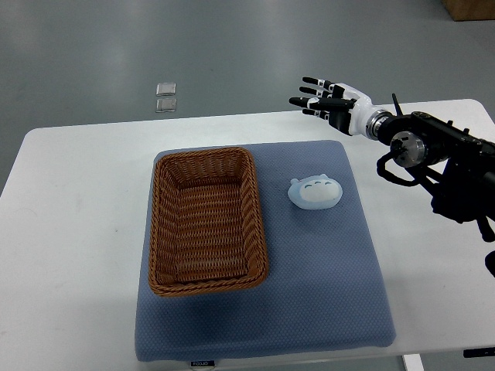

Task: Place blue toy in brown basket
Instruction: 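Move the right hand down toward the white-blue cat toy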

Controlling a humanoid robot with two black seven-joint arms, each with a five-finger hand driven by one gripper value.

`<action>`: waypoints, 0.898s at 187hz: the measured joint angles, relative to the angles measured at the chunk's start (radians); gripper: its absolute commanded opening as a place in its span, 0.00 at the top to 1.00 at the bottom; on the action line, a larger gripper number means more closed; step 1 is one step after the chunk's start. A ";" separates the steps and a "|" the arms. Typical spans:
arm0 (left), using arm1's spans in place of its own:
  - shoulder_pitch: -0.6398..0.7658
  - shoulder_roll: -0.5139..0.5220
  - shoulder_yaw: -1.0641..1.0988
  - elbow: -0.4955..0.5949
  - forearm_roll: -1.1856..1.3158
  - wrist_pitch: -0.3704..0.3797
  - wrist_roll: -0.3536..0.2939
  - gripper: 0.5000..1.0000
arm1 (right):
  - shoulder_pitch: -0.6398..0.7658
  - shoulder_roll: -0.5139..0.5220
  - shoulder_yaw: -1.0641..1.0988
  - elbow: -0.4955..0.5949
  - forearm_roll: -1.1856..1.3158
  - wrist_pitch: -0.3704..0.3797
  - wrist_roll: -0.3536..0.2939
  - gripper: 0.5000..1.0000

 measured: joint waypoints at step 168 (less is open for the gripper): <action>-0.002 0.000 0.001 0.002 0.000 0.000 0.000 0.00 | 0.002 -0.109 -0.014 0.197 -0.779 0.065 0.155 0.17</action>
